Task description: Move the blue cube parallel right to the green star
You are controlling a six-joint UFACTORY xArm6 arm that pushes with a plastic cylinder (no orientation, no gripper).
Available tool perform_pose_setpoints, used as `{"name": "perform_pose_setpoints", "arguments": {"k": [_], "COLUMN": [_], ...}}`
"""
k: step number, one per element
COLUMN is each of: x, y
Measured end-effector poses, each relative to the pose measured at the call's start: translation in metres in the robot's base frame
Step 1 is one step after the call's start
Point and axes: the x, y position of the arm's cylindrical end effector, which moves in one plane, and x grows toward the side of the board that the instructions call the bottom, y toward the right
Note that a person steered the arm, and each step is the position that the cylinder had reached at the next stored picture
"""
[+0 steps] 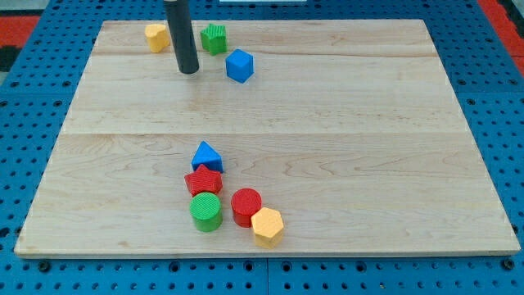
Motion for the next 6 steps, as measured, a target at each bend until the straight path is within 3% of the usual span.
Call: {"name": "perform_pose_setpoints", "arguments": {"k": [1, 3, 5, 6], "x": [0.015, 0.006, -0.026, -0.010], "y": [0.039, 0.120, 0.121, 0.079]}}
